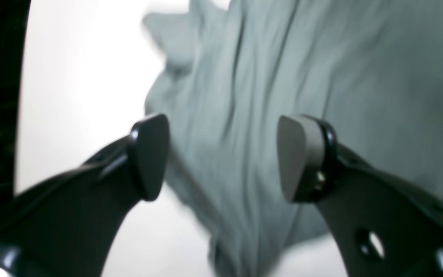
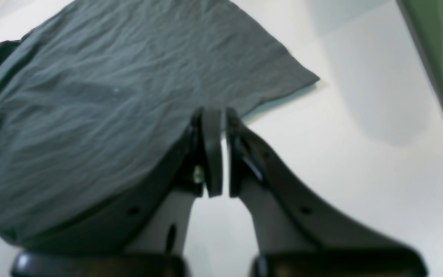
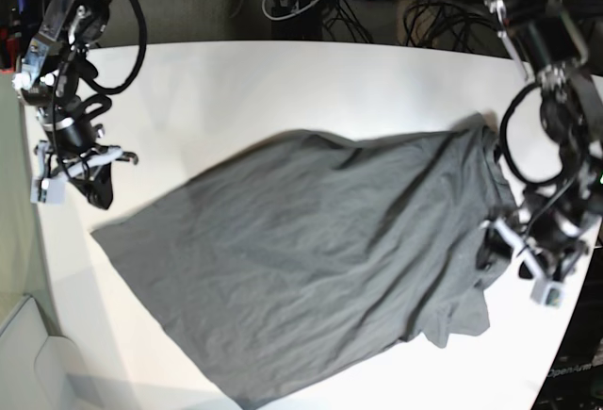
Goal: Layout the t-shirt on the table in an organized manner, then fold the t-shirt properly
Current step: 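Grasp the shirt edge with the left gripper and pull it toward the right gripper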
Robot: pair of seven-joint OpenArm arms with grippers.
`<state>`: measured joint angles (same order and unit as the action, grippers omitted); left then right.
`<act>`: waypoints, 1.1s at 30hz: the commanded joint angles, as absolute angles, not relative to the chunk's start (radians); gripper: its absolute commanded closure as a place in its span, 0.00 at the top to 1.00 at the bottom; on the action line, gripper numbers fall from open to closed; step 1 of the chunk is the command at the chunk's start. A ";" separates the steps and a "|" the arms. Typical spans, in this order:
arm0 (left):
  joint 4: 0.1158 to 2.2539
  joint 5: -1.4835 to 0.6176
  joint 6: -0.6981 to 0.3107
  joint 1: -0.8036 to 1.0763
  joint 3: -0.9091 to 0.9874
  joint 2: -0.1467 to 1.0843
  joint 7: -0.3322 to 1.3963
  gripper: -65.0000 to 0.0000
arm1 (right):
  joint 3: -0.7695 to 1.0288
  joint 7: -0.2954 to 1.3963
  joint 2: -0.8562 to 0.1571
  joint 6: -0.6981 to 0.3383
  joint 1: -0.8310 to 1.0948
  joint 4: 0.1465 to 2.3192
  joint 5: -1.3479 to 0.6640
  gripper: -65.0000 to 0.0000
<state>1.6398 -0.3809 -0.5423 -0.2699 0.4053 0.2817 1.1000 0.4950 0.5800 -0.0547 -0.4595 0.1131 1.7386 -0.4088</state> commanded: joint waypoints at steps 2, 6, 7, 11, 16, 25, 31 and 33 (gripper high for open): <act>1.534 -0.309 -0.542 -0.367 0.338 0.286 1.026 0.66 | 0.496 0.578 -0.068 -0.466 0.107 1.756 -0.427 0.06; 1.259 -0.131 -0.542 -0.487 0.196 0.257 0.862 0.66 | 0.506 0.599 -0.071 -0.466 0.117 1.756 -0.427 0.06; 1.193 -0.090 -0.542 -0.510 0.166 0.245 0.812 0.65 | 0.501 0.599 -0.071 -0.466 0.125 1.758 -0.427 0.06; 0.955 0.071 -0.542 -0.570 0.139 0.194 0.691 0.65 | 0.498 0.598 -0.071 -0.466 0.148 1.784 -0.427 0.06; 0.768 0.220 -0.466 -0.602 0.226 0.179 0.630 0.54 | 0.498 0.598 -0.073 -0.466 0.154 1.813 -0.426 0.06; 0.757 0.325 -0.367 -0.475 0.275 0.222 0.805 0.13 | 0.498 0.599 -0.093 -0.466 0.145 1.821 -0.426 0.06; 0.846 0.303 -0.369 -0.351 0.274 0.136 0.949 0.06 | 0.498 0.599 -0.094 -0.558 0.143 1.821 -0.426 0.06; 0.934 0.308 -0.369 -0.311 0.271 0.088 0.989 0.06 | 0.496 0.599 -0.091 -0.624 0.143 1.821 -0.426 0.06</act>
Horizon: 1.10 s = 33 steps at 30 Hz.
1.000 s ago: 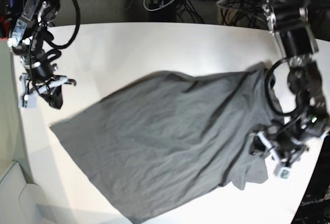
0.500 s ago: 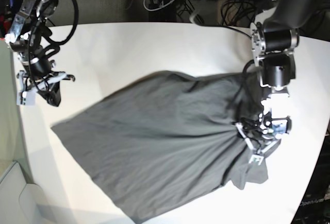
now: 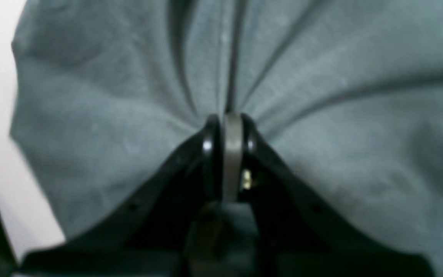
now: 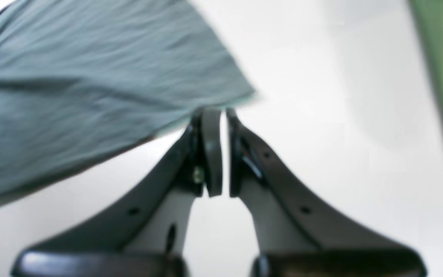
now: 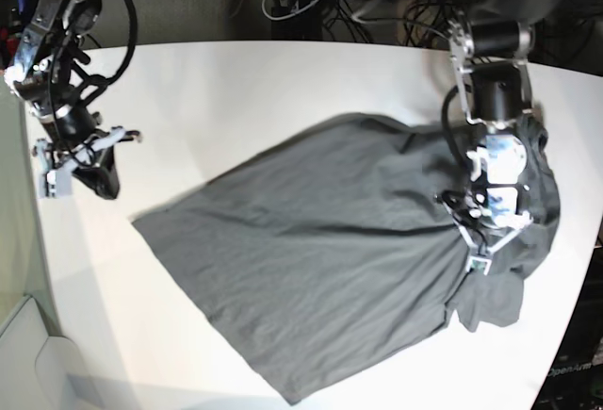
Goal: Layout the t-shirt on the table in an organized manner, then fold the t-shirt properly
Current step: 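Grasp the shirt edge with the left gripper and pull it toward the right gripper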
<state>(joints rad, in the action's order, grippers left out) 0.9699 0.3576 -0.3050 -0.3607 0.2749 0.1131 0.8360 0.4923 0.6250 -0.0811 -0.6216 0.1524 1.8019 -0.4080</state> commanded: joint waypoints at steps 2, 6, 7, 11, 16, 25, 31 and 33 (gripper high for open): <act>1.058 0.312 -0.369 -0.275 0.269 0.058 1.041 0.06 | 0.495 0.601 -0.088 -0.676 0.145 1.817 -0.423 0.06; 1.323 0.306 -0.371 -0.260 0.269 0.051 1.185 0.06 | 0.395 0.638 -0.101 -0.698 0.143 1.813 -0.421 0.06; 1.391 0.306 -0.375 -0.260 0.271 0.051 1.236 0.06 | 0.369 0.645 -0.105 -0.698 0.140 1.813 -0.421 0.06; 1.624 0.308 -0.504 -0.260 0.269 0.102 1.385 0.06 | 0.257 0.661 -0.104 -0.698 0.120 1.813 -0.420 0.06; 1.692 0.314 -0.556 -0.259 0.275 0.219 1.396 0.06 | 0.107 0.746 -0.093 -0.698 0.117 1.817 -0.426 0.05; 1.395 0.314 -0.558 -0.173 0.277 0.280 1.179 0.06 | -0.162 0.754 -0.028 -0.698 0.127 1.816 -0.426 0.05; 1.244 0.314 -0.558 -0.157 0.278 0.278 1.096 0.06 | -0.323 0.748 0.001 -0.698 0.117 1.744 -0.426 0.05; 1.221 0.309 -0.558 -0.134 0.278 0.280 1.093 0.06 | -0.341 0.737 0.008 -0.698 0.110 1.675 -0.426 0.05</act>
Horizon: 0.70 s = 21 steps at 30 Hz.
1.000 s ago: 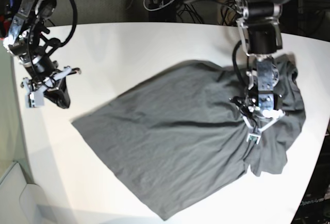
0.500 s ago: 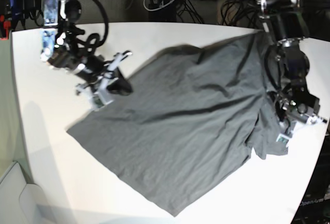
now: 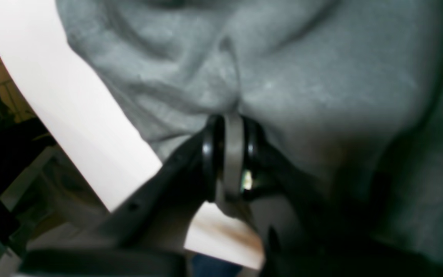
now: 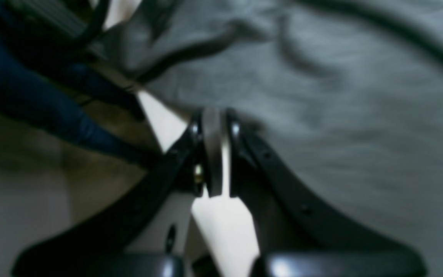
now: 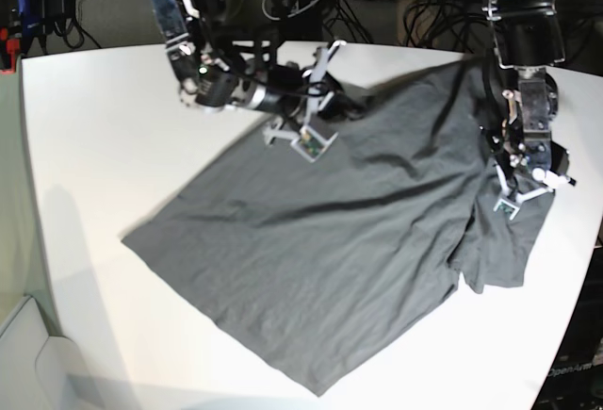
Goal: Layout the t-shirt on the table in an organized manner, then fold the t-shirt properly
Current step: 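Grasp the shirt edge with the left gripper and pull it toward the right gripper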
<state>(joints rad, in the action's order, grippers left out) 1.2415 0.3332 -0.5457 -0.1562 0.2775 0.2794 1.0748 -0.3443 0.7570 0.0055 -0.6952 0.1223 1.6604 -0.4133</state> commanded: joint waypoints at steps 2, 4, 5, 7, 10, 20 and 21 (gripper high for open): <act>1.221 0.306 -0.558 -0.110 0.278 0.277 1.092 0.06 | -0.341 0.708 0.015 -0.698 0.077 1.593 -0.423 0.05; 1.237 0.308 -0.562 -0.073 0.278 0.260 1.102 0.06 | -0.343 0.684 0.007 -0.698 0.047 1.527 -0.421 0.05; 1.257 0.308 -0.564 -0.051 0.278 0.249 1.102 0.06 | -0.341 0.676 -0.016 -0.698 0.030 1.501 -0.423 0.05; 1.291 0.311 -0.564 -0.013 0.277 0.229 1.104 0.06 | -0.341 0.664 -0.039 -0.698 -0.007 1.461 -0.423 0.05; 1.342 0.312 -0.564 0.027 0.275 0.193 1.106 0.06 | -0.315 0.659 -0.064 -0.698 -0.071 1.406 -0.423 0.05; 1.423 0.306 -0.565 0.065 0.271 0.053 1.196 0.06 | -0.228 0.610 -0.079 -0.698 -0.377 1.040 -0.421 0.05; 1.431 0.311 -0.565 0.065 0.269 0.030 1.204 0.06 | -0.231 0.582 -0.079 -0.698 -0.407 0.997 -0.421 0.05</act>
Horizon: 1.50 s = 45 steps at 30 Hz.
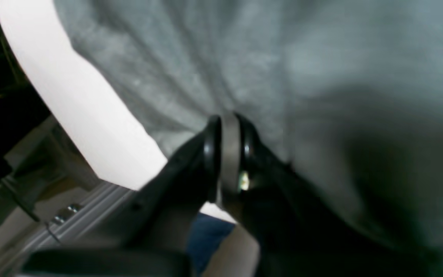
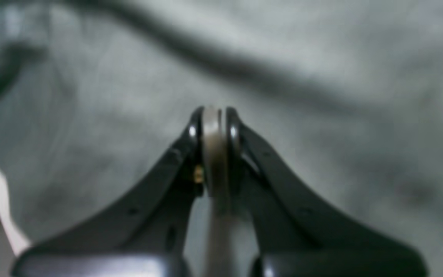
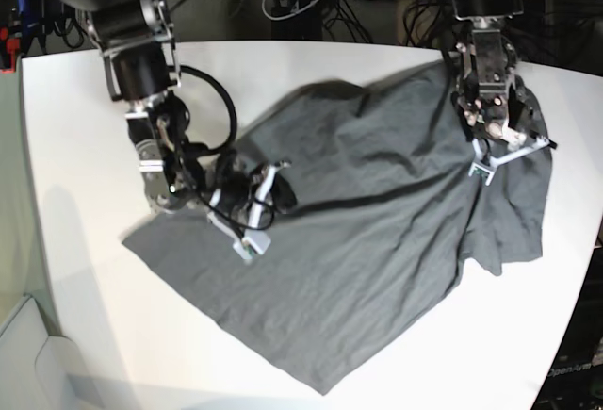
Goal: Layout the t-shirt on the table in an organized manner, then fold the t-shirt properly
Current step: 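Grasp the shirt edge with the left gripper and pull it toward the right gripper, then gather the grey shirt with both grippers near the right gripper's side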
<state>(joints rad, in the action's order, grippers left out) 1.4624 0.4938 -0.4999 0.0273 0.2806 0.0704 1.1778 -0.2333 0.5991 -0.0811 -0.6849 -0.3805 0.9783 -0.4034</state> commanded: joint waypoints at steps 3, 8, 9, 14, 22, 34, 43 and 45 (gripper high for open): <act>1.437 0.312 -0.564 0.061 0.268 -0.050 1.222 0.06 | -0.232 0.518 -0.079 -0.698 -0.487 0.877 -0.421 0.06; 1.425 0.306 -0.558 0.042 0.269 -0.157 1.213 0.06 | -0.226 0.478 -0.119 -0.698 -0.579 0.825 -0.424 0.05; 1.423 0.303 -0.558 0.027 0.265 -0.157 1.219 0.06 | -0.226 0.478 -0.133 -0.698 -0.588 0.835 -0.424 0.05; 1.320 0.053 -0.487 -0.033 0.105 -0.157 1.224 0.06 | -0.222 0.478 -0.262 -0.698 -0.584 0.944 -0.426 0.05; 1.139 -0.280 -0.275 -0.196 -0.153 -0.157 1.141 0.06 | 0.027 0.484 -0.332 -0.698 -0.435 1.129 -0.426 0.06; 0.961 -0.424 -0.274 -0.429 -0.519 -0.157 0.993 0.06 | 0.349 0.484 -0.335 -0.698 -0.266 1.317 -0.421 0.06; 0.997 -0.487 -0.275 -0.437 -0.515 -0.157 0.967 0.06 | 0.394 0.484 -0.338 -0.698 -0.168 1.345 -0.421 0.06; 1.046 -0.513 -0.275 -0.437 -0.513 -0.157 0.964 0.06 | 0.392 0.484 -0.334 -0.698 -0.162 1.340 -0.420 0.06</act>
